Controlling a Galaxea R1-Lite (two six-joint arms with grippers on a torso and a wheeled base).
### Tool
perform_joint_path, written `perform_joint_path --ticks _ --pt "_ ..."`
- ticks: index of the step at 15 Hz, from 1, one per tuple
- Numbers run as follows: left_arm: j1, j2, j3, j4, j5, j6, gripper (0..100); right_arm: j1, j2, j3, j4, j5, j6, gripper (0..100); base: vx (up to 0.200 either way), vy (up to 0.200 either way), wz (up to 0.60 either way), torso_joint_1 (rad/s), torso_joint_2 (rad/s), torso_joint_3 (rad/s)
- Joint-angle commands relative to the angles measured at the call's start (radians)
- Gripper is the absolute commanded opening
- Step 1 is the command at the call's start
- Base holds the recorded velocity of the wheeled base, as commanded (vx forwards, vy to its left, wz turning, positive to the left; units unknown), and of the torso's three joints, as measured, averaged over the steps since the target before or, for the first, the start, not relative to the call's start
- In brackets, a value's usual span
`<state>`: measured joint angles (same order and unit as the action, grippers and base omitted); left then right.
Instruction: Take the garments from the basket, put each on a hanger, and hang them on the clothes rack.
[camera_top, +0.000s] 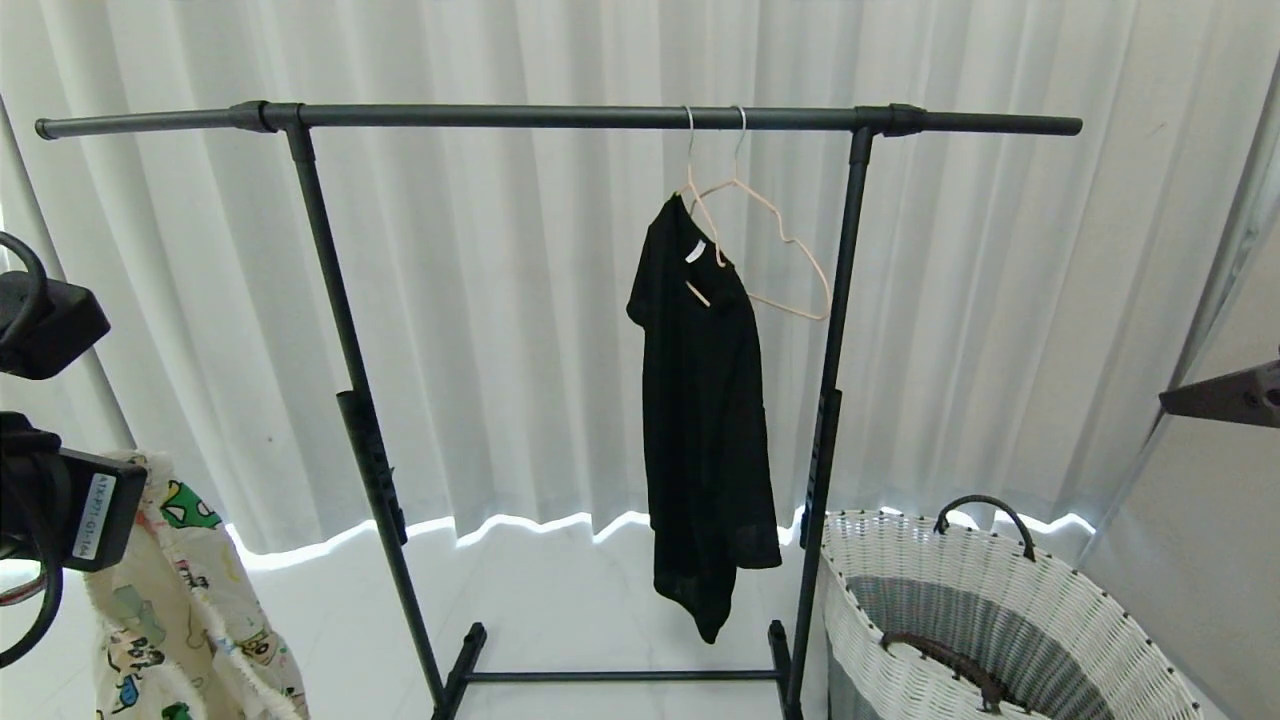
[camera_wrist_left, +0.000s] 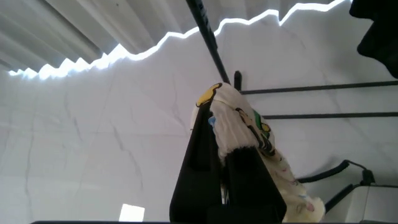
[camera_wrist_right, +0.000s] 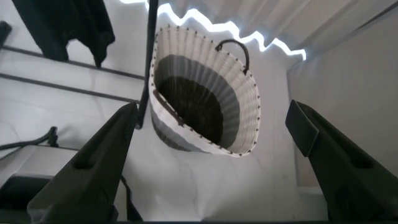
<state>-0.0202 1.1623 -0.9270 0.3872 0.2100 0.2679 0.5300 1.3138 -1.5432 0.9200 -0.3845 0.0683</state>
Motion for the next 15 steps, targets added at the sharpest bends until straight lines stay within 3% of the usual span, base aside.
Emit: perform_joint_path --ticks 1,10,12,15 --pt "0.0 -0.01 0.002 -0.001 0.0 0.001 0 0.001 0.007 0.002 -0.006 0.003 0.001 100 0.0 0.0 0.0 0.168 -0.48 -0.286" --pt "-0.004 -0.032 -0.01 -0.001 0.002 0.014 0 0.001 0.042 0.008 -0.086 0.033 0.039 100 0.0 0.0 0.0 0.196 -0.47 -0.281" --pt "-0.004 -0.032 -0.012 -0.001 0.002 0.013 0 0.001 0.053 0.025 -0.147 0.065 0.047 100 0.0 0.0 0.0 0.215 -0.49 -0.268" --pt "-0.006 -0.032 -0.013 -0.001 0.002 0.014 0 0.001 0.048 0.13 -0.317 0.098 0.038 100 0.0 0.2 0.0 0.092 -0.21 -0.119"
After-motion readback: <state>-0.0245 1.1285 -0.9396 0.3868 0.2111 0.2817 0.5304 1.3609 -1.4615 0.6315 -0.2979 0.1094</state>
